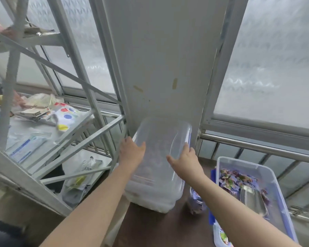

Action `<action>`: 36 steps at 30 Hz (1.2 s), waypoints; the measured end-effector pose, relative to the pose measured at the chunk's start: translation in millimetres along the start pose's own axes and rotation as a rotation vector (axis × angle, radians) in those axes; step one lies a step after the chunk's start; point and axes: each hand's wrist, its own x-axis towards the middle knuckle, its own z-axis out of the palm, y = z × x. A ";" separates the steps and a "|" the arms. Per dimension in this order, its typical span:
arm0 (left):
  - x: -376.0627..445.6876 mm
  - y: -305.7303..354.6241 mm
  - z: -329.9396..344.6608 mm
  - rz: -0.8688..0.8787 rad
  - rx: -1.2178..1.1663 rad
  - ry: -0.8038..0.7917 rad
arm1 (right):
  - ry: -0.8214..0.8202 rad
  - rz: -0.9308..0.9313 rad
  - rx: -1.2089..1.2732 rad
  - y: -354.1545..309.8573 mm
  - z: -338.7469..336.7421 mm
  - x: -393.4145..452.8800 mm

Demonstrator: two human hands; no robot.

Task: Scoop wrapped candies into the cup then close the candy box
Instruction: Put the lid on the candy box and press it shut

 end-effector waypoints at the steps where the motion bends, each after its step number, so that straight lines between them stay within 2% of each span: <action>1: 7.6 -5.2 2.9 -0.030 0.065 -0.029 | -0.005 0.034 0.008 -2.8 5.7 5.4; 5: 26.5 -24.1 13.3 -0.056 0.179 -0.101 | -0.012 0.079 0.061 0.4 19.1 16.0; 11: 21.8 -13.2 10.5 -0.044 0.133 -0.013 | 0.038 0.055 0.200 8.3 27.7 15.5; 16: -9.2 20.3 0.9 0.018 -0.003 0.044 | 0.098 0.013 0.272 30.0 -2.2 11.1; 21: -67.4 63.3 36.1 0.147 -0.164 -0.042 | 0.258 0.004 0.320 98.4 -71.7 -8.8; 25: -133.1 96.7 96.0 0.245 -0.170 -0.154 | 0.319 0.081 0.261 180.6 -113.8 -35.8; 30: -193.2 109.1 174.7 0.195 -0.130 -0.265 | 0.297 0.185 0.225 266.3 -129.4 -63.0; 36: -228.3 93.6 227.6 0.123 -0.127 -0.391 | 0.225 0.270 0.233 329.5 -113.7 -79.1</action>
